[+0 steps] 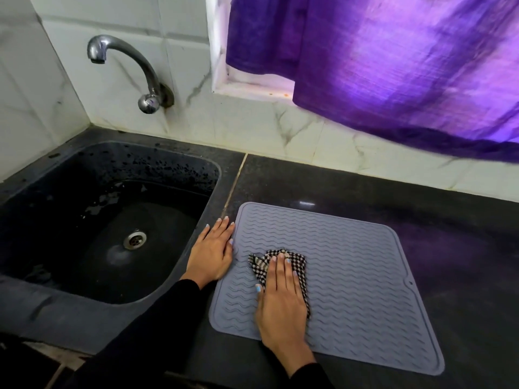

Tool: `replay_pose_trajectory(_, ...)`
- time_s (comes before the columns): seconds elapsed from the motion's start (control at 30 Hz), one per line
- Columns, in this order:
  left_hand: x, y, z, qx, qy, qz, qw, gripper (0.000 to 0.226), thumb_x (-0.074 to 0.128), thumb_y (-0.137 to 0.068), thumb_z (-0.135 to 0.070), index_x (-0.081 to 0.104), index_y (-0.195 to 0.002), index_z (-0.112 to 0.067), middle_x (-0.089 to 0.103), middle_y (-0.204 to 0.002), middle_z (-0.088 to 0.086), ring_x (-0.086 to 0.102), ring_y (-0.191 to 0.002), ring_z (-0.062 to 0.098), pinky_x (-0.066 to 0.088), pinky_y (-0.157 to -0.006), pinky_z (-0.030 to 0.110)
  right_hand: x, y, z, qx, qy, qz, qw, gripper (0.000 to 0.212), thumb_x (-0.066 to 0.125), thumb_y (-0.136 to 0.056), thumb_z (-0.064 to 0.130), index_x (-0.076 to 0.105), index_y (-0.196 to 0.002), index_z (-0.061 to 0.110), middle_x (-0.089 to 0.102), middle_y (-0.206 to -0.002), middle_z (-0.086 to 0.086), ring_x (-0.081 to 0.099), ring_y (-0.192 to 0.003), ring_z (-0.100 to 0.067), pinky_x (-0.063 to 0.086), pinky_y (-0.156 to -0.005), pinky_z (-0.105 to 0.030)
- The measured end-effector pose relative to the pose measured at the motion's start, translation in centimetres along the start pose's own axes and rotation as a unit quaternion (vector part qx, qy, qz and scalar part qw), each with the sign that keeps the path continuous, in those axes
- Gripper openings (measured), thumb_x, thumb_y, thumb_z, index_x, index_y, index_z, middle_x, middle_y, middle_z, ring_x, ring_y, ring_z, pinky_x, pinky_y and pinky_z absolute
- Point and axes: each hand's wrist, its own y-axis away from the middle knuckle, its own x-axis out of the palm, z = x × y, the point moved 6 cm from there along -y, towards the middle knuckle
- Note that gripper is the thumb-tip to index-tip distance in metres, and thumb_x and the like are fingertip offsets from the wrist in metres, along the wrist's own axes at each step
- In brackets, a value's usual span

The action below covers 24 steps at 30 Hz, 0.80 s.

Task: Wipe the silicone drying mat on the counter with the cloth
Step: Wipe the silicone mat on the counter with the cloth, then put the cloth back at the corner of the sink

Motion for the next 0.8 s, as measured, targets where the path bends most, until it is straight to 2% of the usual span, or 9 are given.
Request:
replay_pose_trajectory(0.1, 0.0, 0.0, -0.2, -0.002, 0.004, 0.017, 1.0, 0.075, 0.004, -0.083, -0.048, 0.035, -0.142, -0.013, 0.029, -0.151, 0.003, 0.019, -0.142, 0.014, 0.005, -0.116, 0.031, -0.9, -0.1, -0.3, -0.023, -0.061, 0.011, 0.998, 0.068, 0.003, -0.094, 0.049, 0.035, -0.142, 0.013, 0.032, -0.149, -0.001, 0.027, -0.138, -0.011, 0.013, -0.113, -0.023)
replay_pose_trajectory(0.17, -0.6, 0.2, -0.4, -0.017, 0.064, 0.018, 0.998, 0.077, 0.007, -0.083, -0.052, 0.037, -0.141, -0.012, 0.033, -0.15, 0.005, 0.022, -0.141, 0.015, 0.006, -0.115, 0.028, -2.1, -0.9, -1.6, 0.053, -0.258, -0.01, 0.965, 0.068, 0.004, -0.091, 0.054, 0.032, -0.143, 0.02, 0.025, -0.151, 0.006, 0.021, -0.138, -0.006, 0.015, -0.113, -0.022)
replay_pose_trajectory(0.27, -2.7, 1.6, -0.7, -0.11, 0.253, -0.039, 0.96, 0.061, 0.031, -0.093, -0.05, 0.039, -0.14, -0.012, 0.04, -0.146, 0.004, 0.031, -0.137, 0.015, 0.018, -0.114, 0.027, -4.0, -2.0, -2.1, 0.215, -0.683, 0.021, 0.698, 0.039, 0.029, -0.1, 0.026, 0.051, -0.128, 0.009, 0.051, -0.136, -0.013, 0.05, -0.121, -0.022, 0.036, -0.105, -0.033)
replay_pose_trajectory(0.33, -3.6, 3.2, -1.4, -0.213, 0.423, -0.062, 0.878, 0.047, 0.049, -0.093, -0.04, 0.048, -0.133, -0.015, 0.049, -0.136, 0.0, 0.044, -0.126, 0.011, 0.033, -0.107, 0.027, -5.5, -2.7, -0.6, 0.243, -0.802, 0.039, 0.544, 0.043, 0.029, -0.099, 0.028, 0.054, -0.12, 0.0, 0.058, -0.123, -0.019, 0.057, -0.11, -0.028, 0.042, -0.099, -0.037)
replay_pose_trajectory(0.43, -4.0, 4.6, -3.8, -0.34, 0.662, 0.001, 0.668, 0.037, 0.075, -0.066, -0.05, 0.067, -0.085, -0.019, 0.065, -0.093, 0.003, 0.059, -0.083, 0.014, 0.046, -0.072, 0.025, -7.7, -4.0, 4.2, 0.21, -0.85, 0.088, 0.476, 0.047, 0.03, -0.097, 0.034, 0.057, -0.115, -0.001, 0.065, -0.112, -0.02, 0.06, -0.103, -0.032, 0.049, -0.089, -0.039)
replay_pose_trajectory(0.53, -6.9, 4.3, -3.8, -0.308, 0.786, -0.026, 0.536, 0.041, 0.066, -0.075, -0.033, 0.063, -0.106, -0.005, 0.069, -0.106, 0.013, 0.063, -0.098, 0.026, 0.049, -0.087, 0.035, -7.2, -5.2, 10.2, 0.189, -0.855, 0.144, 0.461, 0.046, 0.033, -0.096, 0.035, 0.06, -0.11, 0.0, 0.067, -0.107, -0.021, 0.063, -0.096, -0.031, 0.055, -0.079, -0.038)
replay_pose_trajectory(0.6, -10.1, 3.9, -1.6, -0.28, 0.803, -0.103, 0.516, 0.034, 0.058, -0.084, -0.02, 0.059, -0.114, -0.003, 0.068, -0.109, 0.015, 0.064, -0.103, 0.028, 0.05, -0.092, 0.039, -5.8, -6.4, 13.2, 0.186, -0.842, 0.147, 0.485, 0.039, 0.036, -0.097, 0.028, 0.058, -0.114, 0.0, 0.065, -0.11, -0.02, 0.063, -0.096, -0.029, 0.056, -0.078, -0.037)
replay_pose_trajectory(0.73, -14.3, 3.4, 5.1, -0.298, 0.763, -0.18, 0.544, 0.027, 0.054, -0.089, -0.016, 0.062, -0.111, -0.002, 0.07, -0.104, 0.016, 0.066, -0.099, 0.031, 0.054, -0.086, 0.04, -3.3, -9.5, 18.1, 0.146, -0.688, 0.092, 0.705, 0.017, 0.044, -0.096, 0.013, 0.06, -0.101, 0.018, 0.064, -0.112, -0.011, 0.062, -0.099, -0.021, 0.051, -0.084, -0.033)
replay_pose_trajectory(0.8, -15.7, 3.0, 8.9, -0.309, 0.745, -0.198, 0.557, 0.026, 0.055, -0.089, -0.016, 0.062, -0.111, -0.003, 0.071, -0.102, 0.015, 0.067, -0.097, 0.03, 0.055, -0.084, 0.039, -2.3, -10.8, 21.9, 0.11, -0.642, 0.119, 0.749, 0.017, 0.044, -0.097, 0.018, 0.06, -0.093, 0.022, 0.067, -0.107, -0.007, 0.063, -0.098, -0.018, 0.051, -0.086, -0.033)
